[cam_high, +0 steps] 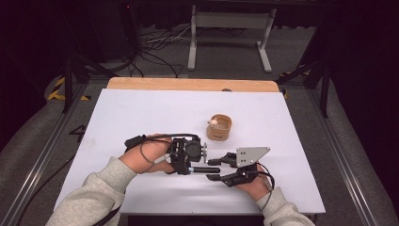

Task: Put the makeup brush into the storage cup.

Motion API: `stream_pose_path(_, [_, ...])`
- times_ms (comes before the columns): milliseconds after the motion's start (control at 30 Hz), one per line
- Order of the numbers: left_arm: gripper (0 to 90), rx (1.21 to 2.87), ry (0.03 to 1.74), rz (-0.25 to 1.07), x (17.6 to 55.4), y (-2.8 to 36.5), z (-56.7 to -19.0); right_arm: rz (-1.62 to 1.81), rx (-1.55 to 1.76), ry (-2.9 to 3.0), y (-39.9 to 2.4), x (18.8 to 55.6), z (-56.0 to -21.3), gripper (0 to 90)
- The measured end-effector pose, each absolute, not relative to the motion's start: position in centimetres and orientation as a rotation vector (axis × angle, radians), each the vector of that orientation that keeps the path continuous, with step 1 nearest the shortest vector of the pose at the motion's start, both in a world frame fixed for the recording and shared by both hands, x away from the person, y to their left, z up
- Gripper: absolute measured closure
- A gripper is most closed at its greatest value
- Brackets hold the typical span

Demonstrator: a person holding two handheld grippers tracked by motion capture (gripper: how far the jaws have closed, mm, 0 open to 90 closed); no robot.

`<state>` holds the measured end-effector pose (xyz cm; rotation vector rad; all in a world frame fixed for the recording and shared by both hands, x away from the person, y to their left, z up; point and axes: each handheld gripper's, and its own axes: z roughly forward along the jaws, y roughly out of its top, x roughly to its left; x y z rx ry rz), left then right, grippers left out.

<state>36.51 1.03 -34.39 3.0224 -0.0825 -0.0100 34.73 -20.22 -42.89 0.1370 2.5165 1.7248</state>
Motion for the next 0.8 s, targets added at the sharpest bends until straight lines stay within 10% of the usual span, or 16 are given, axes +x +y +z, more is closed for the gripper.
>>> stream_pose_path(800, [70.7, 3.026, -0.107, -0.007, 36.28, 0.85, -34.56, 1.659, 0.127, 2.601, -19.71, 34.87, -43.4, 68.4])
